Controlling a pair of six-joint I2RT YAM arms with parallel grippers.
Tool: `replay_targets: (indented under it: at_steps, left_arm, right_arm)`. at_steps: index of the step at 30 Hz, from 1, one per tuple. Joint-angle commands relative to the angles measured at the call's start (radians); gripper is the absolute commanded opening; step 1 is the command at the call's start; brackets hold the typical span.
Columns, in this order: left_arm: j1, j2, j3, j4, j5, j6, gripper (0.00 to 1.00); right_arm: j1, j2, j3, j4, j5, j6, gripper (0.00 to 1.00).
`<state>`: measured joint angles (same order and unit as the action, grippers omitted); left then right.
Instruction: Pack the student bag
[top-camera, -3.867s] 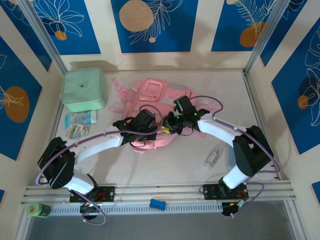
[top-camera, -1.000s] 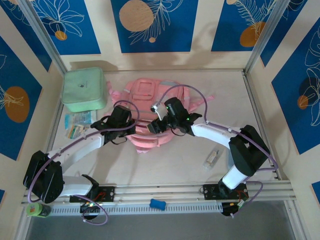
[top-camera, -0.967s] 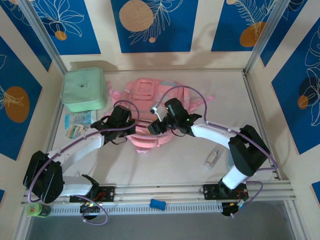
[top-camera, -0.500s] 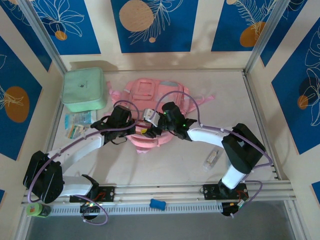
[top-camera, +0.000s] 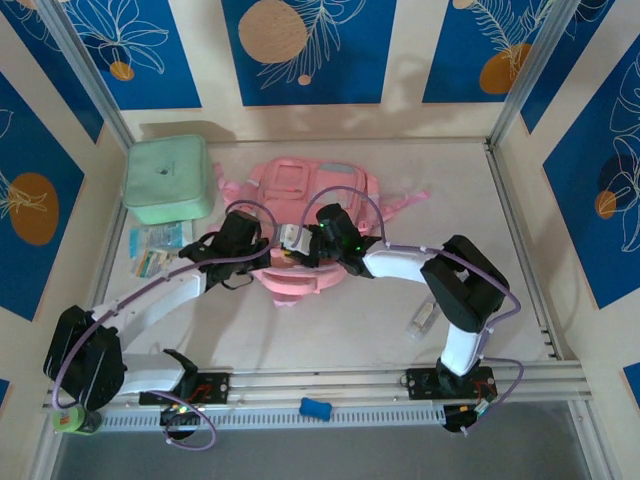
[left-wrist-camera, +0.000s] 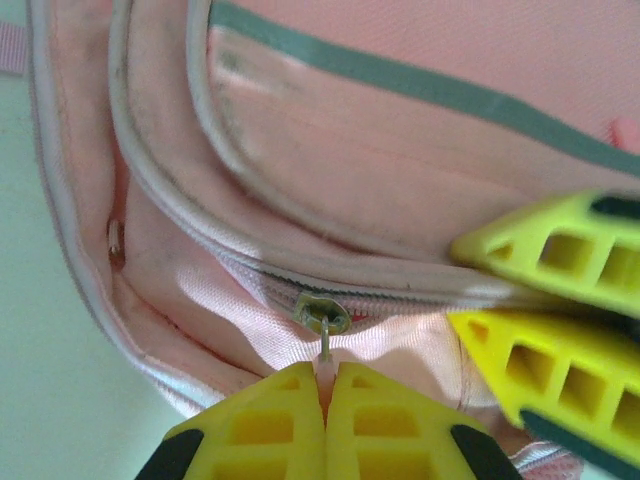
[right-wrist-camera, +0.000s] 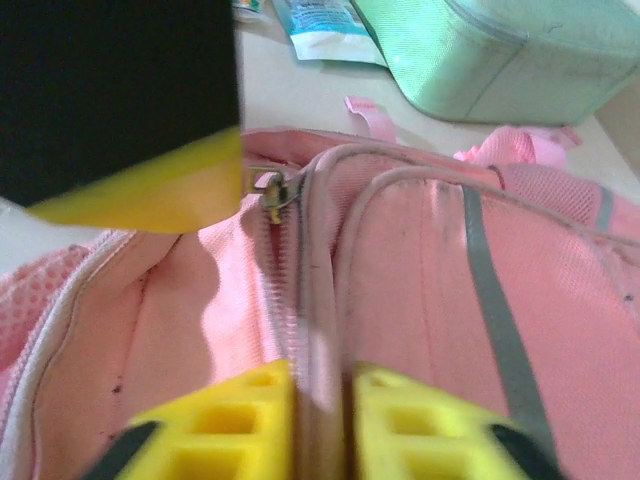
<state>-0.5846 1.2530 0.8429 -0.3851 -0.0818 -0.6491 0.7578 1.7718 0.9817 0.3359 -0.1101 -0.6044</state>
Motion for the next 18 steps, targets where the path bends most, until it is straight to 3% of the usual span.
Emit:
replay_targets:
  at_steps: [1,6,11,18]
  left_arm:
    - [-0.003,-0.096,-0.019,-0.018,0.002,-0.034,0.0]
    - [-0.002,-0.162,-0.039,-0.102,-0.064,-0.051,0.0]
    - [0.046,-0.114,0.006,-0.14,-0.125,0.003,0.0]
    - [0.21,0.032,0.042,-0.023,-0.039,0.064,0.0]
  right_arm:
    - [-0.02,-0.09,0.014,-0.074,-0.067,-0.017,0.04]
    - [-0.077,-0.199,-0.016,-0.173,-0.209,0.01,0.0]
    - [-0.088,-0.28,-0.085,-0.189,-0.222,-0.024,0.0]
    - [-0.097,-0.344,-0.136,-0.2,-0.248,-0.037,0.0]
